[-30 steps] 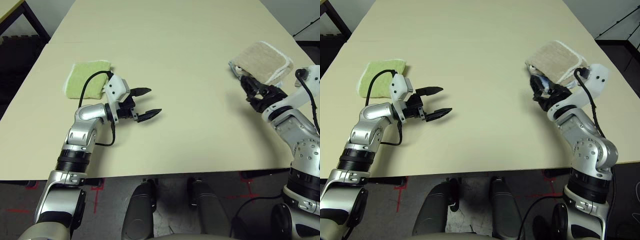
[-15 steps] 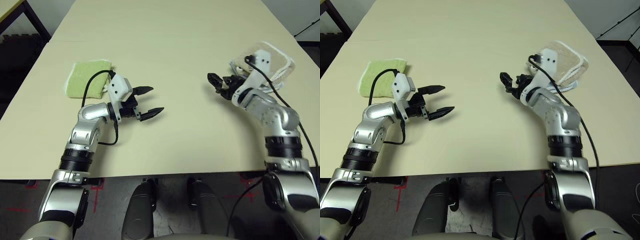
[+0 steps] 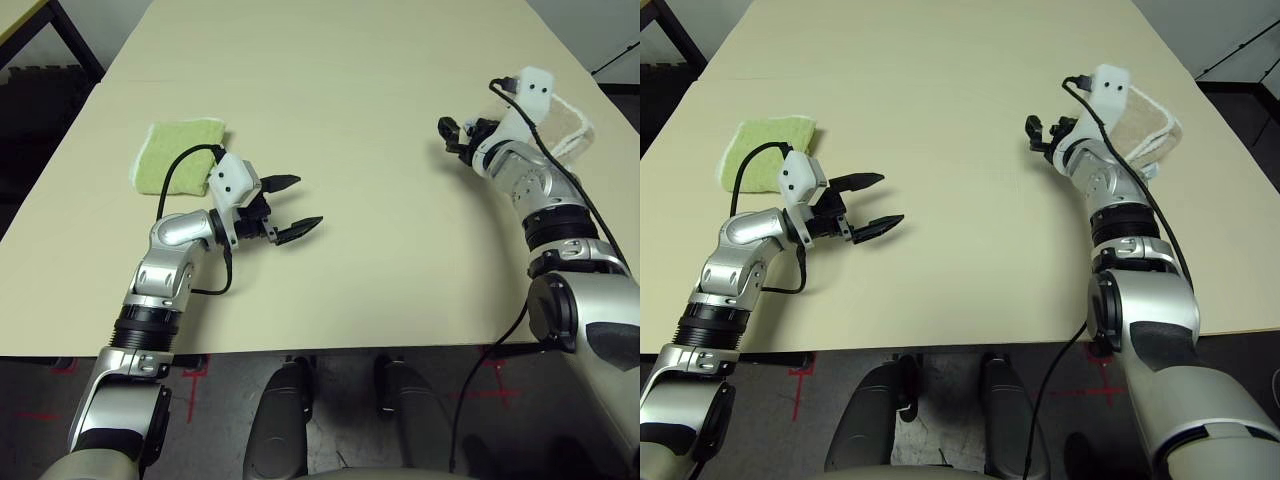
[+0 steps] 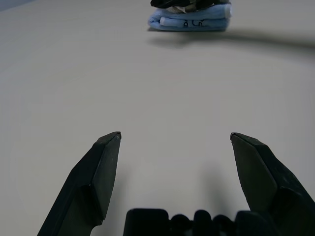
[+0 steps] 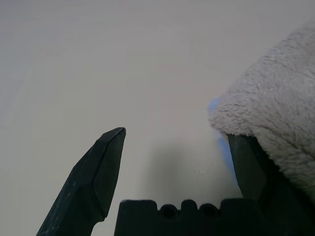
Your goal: Fold the towel and set it aside.
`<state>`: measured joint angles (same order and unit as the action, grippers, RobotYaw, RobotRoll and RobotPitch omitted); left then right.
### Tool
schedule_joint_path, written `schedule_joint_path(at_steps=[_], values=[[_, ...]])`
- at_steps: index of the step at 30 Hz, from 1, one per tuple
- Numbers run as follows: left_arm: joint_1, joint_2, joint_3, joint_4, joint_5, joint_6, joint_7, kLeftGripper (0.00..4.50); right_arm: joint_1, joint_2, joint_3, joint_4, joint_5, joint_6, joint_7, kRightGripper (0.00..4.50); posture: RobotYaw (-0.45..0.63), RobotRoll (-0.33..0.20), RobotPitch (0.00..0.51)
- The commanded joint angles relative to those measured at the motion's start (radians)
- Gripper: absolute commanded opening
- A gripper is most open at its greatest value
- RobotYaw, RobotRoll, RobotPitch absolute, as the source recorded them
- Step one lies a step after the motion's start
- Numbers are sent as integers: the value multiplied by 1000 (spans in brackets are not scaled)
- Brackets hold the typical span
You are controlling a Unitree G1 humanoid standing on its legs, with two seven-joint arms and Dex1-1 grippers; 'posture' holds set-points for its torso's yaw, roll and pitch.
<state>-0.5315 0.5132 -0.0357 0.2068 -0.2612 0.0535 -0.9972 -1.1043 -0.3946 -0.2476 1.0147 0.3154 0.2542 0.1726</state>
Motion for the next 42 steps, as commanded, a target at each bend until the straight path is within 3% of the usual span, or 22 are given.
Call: schedule_joint_path(at_steps=[1,10,17,25,29,34,42], values=[[11,3,-4,-11,0,8,-4,4500,-17,-18,-25,68,-18,-37,-13,4453,105,0,193],[3,-10,-3,-5,3,4,14,4500,-26,14,-27,69,-11,-27,60,4453,103,0,197],[-41,-67,71,11,-26,46,157,4500,44,41,2,-146,16,82,219,4453,113,0,191],[-159,-160,187,77,-51,76,382,4500,275,27,57,-600,-31,72,226,4453,109,0,172],[-183,-185,216,117,-30,42,463,4500,417,35,24,-789,-41,25,170,4453,82,0,157],[-159,-199,219,135,-5,-4,522,4500,573,23,-16,-923,-50,-6,113,4453,61,0,149],[-75,-205,236,122,21,-75,603,4500,740,35,-62,-980,-44,-76,78,4453,44,0,139]])
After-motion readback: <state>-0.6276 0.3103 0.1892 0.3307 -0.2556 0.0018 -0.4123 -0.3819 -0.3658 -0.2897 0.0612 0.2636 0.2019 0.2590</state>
